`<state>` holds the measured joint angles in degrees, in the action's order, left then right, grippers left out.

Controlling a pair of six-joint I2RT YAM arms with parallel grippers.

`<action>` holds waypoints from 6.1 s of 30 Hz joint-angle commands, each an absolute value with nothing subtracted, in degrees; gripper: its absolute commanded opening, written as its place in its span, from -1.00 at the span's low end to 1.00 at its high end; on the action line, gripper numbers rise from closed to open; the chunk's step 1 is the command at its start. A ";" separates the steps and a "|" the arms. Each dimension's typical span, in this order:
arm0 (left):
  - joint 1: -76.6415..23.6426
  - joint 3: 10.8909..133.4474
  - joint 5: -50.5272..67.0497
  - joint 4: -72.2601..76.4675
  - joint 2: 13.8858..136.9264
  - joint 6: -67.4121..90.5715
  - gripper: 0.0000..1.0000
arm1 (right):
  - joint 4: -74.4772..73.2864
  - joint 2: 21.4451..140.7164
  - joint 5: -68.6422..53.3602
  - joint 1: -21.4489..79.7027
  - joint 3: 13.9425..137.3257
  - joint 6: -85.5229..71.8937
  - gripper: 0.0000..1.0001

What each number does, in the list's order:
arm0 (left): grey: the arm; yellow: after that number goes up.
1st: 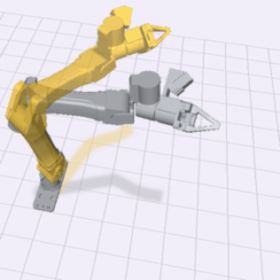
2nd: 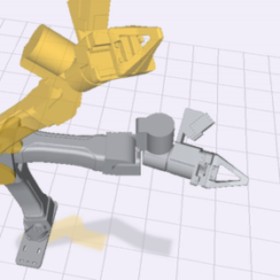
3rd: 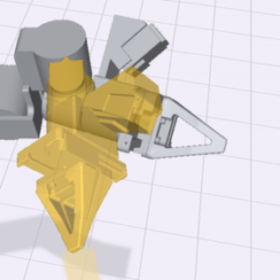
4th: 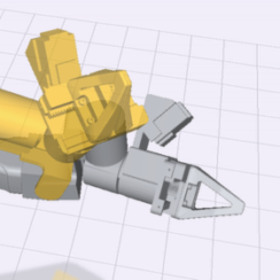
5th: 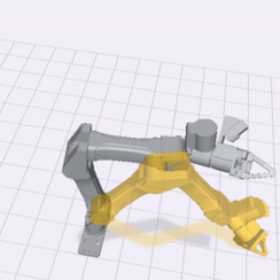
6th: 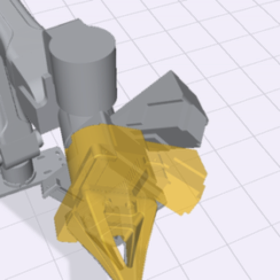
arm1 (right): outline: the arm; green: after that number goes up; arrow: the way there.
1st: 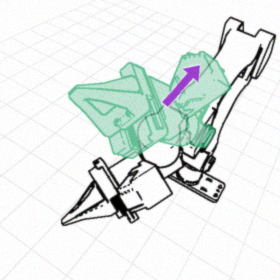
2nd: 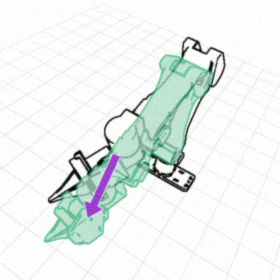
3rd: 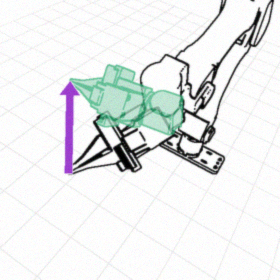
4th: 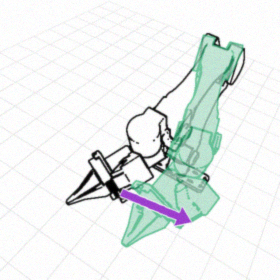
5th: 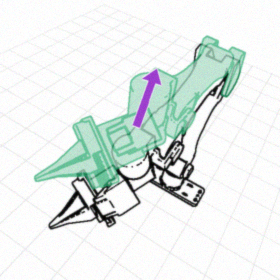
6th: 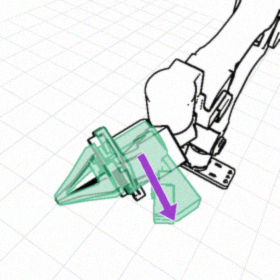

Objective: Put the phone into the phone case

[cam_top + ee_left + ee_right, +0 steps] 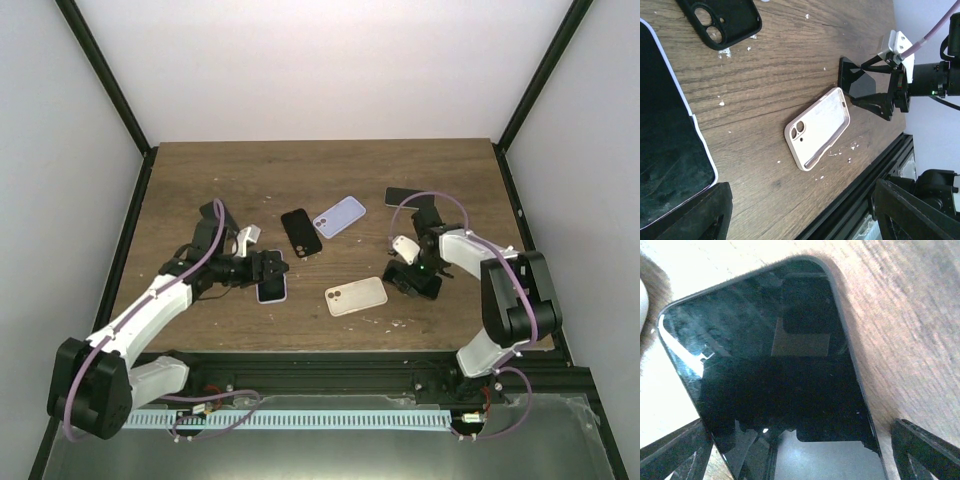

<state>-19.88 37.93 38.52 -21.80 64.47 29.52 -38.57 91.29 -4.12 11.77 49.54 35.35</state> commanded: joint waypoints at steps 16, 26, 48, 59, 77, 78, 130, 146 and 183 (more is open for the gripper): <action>-26.90 39.98 33.48 -14.99 69.88 32.31 0.36 | -38.03 101.94 -9.82 11.24 60.71 22.48 0.56; -30.76 40.42 29.65 -9.66 75.30 30.27 0.28 | -35.95 108.68 -9.40 10.61 65.17 11.41 0.30; -46.97 55.14 18.40 -7.53 98.07 14.22 0.22 | -41.40 106.35 0.73 11.32 66.16 5.53 0.67; -47.33 52.99 15.90 -4.34 101.52 9.12 0.20 | -40.17 106.93 -1.45 11.88 64.34 6.64 0.52; -49.23 52.68 9.76 -5.87 103.89 6.92 -0.43 | -39.09 106.70 -0.93 11.85 65.97 0.54 0.32; -49.22 52.69 9.57 -6.07 103.82 7.20 -0.53 | -39.37 107.09 -1.03 11.84 66.33 -0.39 0.32; -37.26 35.15 19.91 0.27 75.77 47.41 0.77 | -17.86 84.99 -20.78 30.55 52.78 -37.09 0.05; -36.83 33.46 24.41 3.86 74.62 47.63 0.27 | -12.74 86.33 -19.31 32.61 45.81 -39.49 0.04; -37.61 39.66 28.76 10.44 89.25 48.53 -0.10 | -11.37 81.00 -17.76 32.61 40.28 -39.03 0.50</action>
